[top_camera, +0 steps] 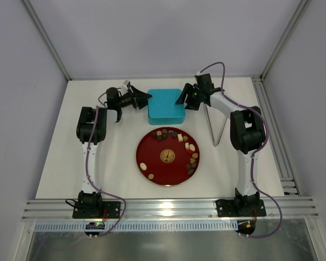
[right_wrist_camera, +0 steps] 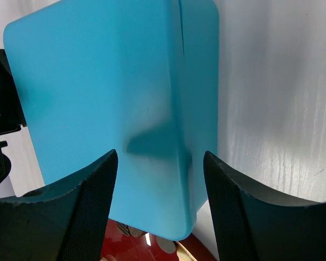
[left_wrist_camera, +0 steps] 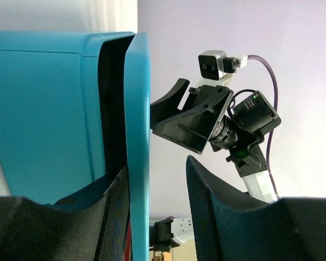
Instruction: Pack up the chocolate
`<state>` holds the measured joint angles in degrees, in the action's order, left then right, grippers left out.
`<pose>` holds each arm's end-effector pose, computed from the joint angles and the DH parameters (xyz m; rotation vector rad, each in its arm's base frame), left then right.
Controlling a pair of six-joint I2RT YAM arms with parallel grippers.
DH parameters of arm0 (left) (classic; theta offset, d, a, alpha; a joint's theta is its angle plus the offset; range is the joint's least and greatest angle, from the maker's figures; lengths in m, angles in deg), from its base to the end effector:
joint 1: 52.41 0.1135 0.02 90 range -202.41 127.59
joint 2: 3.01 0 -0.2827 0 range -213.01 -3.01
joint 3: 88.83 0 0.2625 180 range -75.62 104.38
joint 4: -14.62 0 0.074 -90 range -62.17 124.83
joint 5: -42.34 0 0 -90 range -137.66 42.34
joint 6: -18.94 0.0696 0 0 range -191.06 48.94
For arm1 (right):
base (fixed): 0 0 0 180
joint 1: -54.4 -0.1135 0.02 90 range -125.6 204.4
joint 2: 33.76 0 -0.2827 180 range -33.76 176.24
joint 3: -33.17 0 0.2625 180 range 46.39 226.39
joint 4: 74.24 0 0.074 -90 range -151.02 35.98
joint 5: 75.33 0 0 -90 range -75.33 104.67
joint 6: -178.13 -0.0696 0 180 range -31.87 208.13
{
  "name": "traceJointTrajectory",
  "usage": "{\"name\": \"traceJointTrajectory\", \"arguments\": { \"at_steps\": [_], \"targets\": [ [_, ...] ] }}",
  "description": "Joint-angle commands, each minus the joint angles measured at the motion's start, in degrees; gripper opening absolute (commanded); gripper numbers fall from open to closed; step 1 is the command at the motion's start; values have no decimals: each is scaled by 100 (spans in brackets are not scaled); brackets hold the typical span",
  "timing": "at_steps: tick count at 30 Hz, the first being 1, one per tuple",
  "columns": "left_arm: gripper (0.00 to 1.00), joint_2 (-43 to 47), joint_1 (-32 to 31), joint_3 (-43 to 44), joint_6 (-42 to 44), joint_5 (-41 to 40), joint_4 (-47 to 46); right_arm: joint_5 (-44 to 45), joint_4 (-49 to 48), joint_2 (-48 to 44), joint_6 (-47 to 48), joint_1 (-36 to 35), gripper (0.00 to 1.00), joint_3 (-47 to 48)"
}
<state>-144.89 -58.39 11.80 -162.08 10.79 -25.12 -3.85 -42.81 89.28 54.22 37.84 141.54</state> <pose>0.5410 -0.1163 0.1120 -0.4949 1.9947 -1.9854 0.4971 0.1709 0.1831 0.2118 2.4631 0.7877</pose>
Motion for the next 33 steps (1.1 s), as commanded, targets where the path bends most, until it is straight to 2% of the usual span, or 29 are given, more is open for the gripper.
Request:
{"name": "traceJointTrajectory", "arguments": {
  "at_steps": [1,33],
  "targets": [
    [44,407,105,-23,137,140,-172,59,-117,-9,87,-41,66,223],
    [42,618,317,-401,752,157,442,86,-20,18,113,-102,66,302]
  ]
}}
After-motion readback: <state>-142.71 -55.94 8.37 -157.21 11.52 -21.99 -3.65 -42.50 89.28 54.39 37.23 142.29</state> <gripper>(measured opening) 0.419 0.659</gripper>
